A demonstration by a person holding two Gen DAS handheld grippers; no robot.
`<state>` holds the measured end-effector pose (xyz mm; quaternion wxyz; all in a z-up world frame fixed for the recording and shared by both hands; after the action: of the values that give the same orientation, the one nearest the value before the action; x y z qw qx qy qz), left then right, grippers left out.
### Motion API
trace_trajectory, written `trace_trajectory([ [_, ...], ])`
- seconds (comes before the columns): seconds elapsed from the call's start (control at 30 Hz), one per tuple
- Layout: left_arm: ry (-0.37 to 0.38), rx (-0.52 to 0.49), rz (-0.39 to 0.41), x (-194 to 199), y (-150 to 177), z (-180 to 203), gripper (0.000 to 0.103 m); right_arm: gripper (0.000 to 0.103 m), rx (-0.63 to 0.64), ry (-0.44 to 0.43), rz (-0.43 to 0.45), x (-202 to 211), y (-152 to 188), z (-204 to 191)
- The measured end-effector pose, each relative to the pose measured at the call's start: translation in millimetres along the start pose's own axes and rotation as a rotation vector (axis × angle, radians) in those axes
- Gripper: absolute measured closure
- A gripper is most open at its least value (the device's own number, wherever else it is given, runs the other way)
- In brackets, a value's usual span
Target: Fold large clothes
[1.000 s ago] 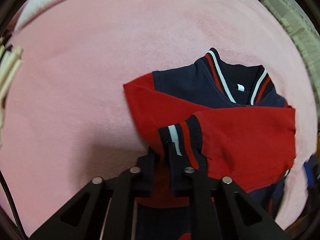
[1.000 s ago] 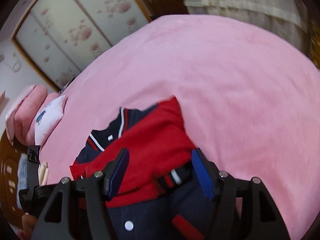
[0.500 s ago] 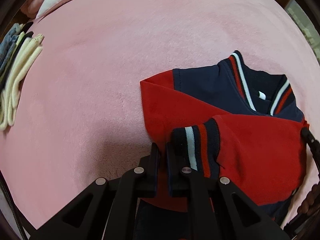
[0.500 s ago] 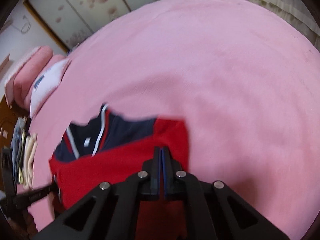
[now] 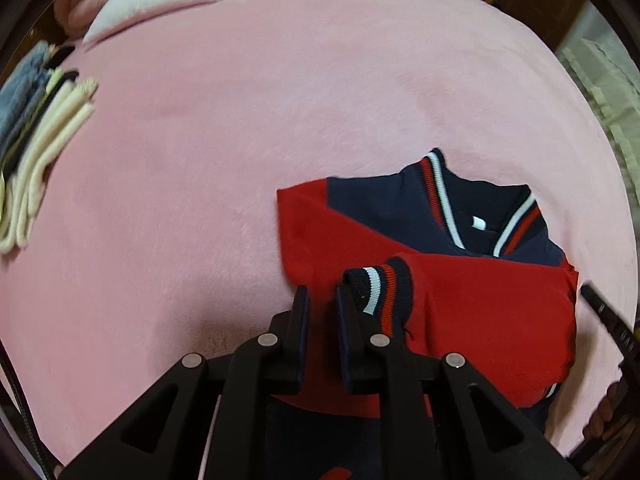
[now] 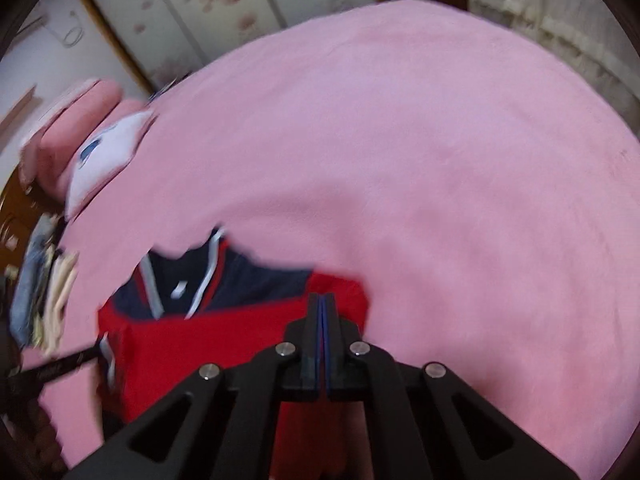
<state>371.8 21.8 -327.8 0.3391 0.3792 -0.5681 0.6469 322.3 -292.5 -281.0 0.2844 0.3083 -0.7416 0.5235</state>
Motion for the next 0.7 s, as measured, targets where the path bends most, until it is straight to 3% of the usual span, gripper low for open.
trace_trajectory([
  [0.1, -0.006, -0.017, -0.002, -1, -2, 1, 0.092, 0.103, 0.002, 0.043, -0.11, -1, 24, 3],
  [0.2, -0.024, -0.03, -0.015, -6, -8, 6, 0.092, 0.103, -0.033, 0.077, -0.093, -8, 32, 16],
  [0.27, -0.029, -0.031, -0.017, -7, -8, 1, 0.092, 0.103, -0.015, 0.143, -0.032, -17, 25, 27],
  [0.37, -0.055, -0.015, 0.022, 4, -12, -8, 0.091, 0.103, -0.002, 0.142, 0.021, -22, 8, 30],
  [0.43, -0.065, -0.016, 0.069, 18, -16, -7, 0.076, 0.103, 0.013, 0.121, 0.06, -10, -3, 24],
  [0.47, -0.069, -0.019, 0.099, 27, -19, -5, 0.061, 0.103, 0.026, 0.091, 0.086, 2, -7, 17],
  [0.5, -0.033, -0.021, 0.123, 36, -20, 0, 0.056, 0.103, 0.028, 0.064, 0.097, 10, -9, 13],
  [0.57, 0.14, -0.008, 0.126, 47, -22, 17, 0.056, 0.103, -0.005, -0.083, 0.088, 25, -5, -7],
  [0.63, 0.239, 0.007, 0.102, 47, -22, 33, 0.056, 0.103, -0.061, -0.245, 0.039, 28, 7, -30],
  [0.7, 0.288, -0.009, 0.025, 32, -12, 55, 0.057, 0.103, -0.093, -0.345, -0.044, 20, 30, -55],
])
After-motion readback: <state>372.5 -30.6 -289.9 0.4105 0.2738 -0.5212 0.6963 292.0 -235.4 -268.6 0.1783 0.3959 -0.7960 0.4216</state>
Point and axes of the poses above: each gripper's, at about its wrist camera, not at the fingertips, and x roughly against the way its jaws point, z to its right, y to its underside, the point moved 7 cm from there along -x, roughly the way its jaws point, and after that the axes turned 11 degrees about z, right-handed, at the moved point
